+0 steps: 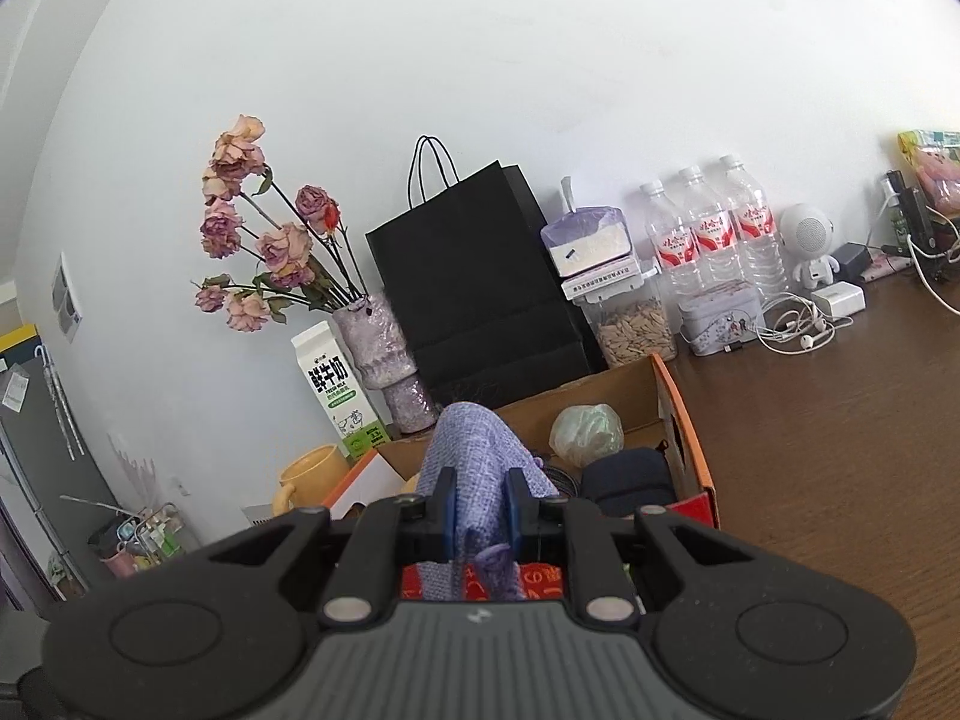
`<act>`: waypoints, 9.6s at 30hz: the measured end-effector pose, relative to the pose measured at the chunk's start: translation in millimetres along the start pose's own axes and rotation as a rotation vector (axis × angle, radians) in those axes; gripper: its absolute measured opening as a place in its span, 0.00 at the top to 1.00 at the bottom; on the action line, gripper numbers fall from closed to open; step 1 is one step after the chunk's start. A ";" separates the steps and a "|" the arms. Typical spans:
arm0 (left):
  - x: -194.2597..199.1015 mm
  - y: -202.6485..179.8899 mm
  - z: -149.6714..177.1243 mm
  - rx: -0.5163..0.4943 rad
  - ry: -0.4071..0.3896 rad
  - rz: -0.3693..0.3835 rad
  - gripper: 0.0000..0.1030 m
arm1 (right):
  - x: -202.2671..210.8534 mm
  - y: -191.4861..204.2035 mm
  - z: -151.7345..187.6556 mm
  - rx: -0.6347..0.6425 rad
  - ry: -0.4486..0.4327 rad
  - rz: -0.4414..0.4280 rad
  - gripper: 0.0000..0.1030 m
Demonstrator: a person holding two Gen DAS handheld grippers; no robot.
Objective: Organize objects
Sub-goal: 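Open the left tool to drop the block into the box while the right tool releases the pouch, then move the right tool to the white bottle cap on the tissue and grasp it, then grasp the small orange object with the left tool while the right tool holds the cap, then carry the orange object with the left tool while the right tool carries the cap over the box, then open the left tool to drop the orange object while the right tool releases the cap into the box, then move the right tool to the white tissue and grasp it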
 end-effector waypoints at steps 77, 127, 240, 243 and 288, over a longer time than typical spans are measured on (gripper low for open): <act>1.9 70.8 3.1 0.150 -0.085 -0.158 0.00 | -21.3 15.3 24.5 0.261 0.184 0.198 0.00; 27.5 60.1 92.9 0.177 0.114 -0.112 0.00 | 31.3 38.3 105.6 0.257 0.310 0.183 0.73; -71.6 87.2 -40.8 0.264 -0.117 -0.191 0.00 | -118.4 9.0 -19.9 0.255 0.172 0.239 0.00; -68.0 86.2 -41.3 0.264 -0.129 -0.194 0.00 | -115.4 10.5 -20.2 0.256 0.165 0.239 0.00; 28.0 60.4 69.5 0.195 0.045 -0.127 0.00 | 9.8 34.7 100.2 0.275 0.358 0.267 0.00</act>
Point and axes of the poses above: each gripper's, at about its wrist camera, not at the fingertips, and x roughly against the way its jaws point, y to its left, z to its underside, the point moved 1 cm from there along -x, roughly the way its jaws point, and after that the axes turned 14 degrees about y, right-handed, at the moved point
